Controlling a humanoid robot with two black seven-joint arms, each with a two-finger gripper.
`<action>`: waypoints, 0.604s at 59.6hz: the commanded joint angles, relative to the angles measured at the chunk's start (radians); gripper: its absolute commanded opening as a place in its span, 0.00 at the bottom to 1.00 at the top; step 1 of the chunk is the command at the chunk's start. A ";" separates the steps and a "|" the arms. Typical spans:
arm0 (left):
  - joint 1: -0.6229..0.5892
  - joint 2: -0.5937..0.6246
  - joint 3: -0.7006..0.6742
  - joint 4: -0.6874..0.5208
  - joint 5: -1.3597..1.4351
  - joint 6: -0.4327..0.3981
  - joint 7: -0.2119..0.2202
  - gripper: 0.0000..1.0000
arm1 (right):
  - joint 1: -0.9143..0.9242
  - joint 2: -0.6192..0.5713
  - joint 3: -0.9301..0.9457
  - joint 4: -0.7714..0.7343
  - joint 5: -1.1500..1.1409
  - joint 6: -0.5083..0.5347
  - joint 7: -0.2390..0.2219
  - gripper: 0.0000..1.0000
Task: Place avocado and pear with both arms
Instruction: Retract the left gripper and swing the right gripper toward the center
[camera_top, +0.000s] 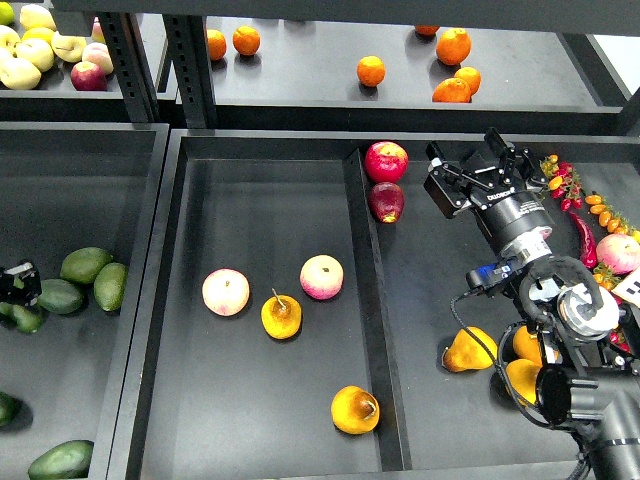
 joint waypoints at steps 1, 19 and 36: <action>0.026 -0.034 -0.010 0.027 0.006 0.000 0.000 0.21 | 0.000 0.000 -0.001 -0.002 -0.005 0.000 0.000 1.00; 0.061 -0.146 -0.010 0.114 0.009 0.000 0.000 0.23 | 0.000 0.000 -0.001 0.000 -0.005 0.000 0.000 1.00; 0.081 -0.201 -0.010 0.188 0.009 0.000 0.000 0.29 | 0.000 0.000 -0.002 0.000 -0.005 0.000 0.000 1.00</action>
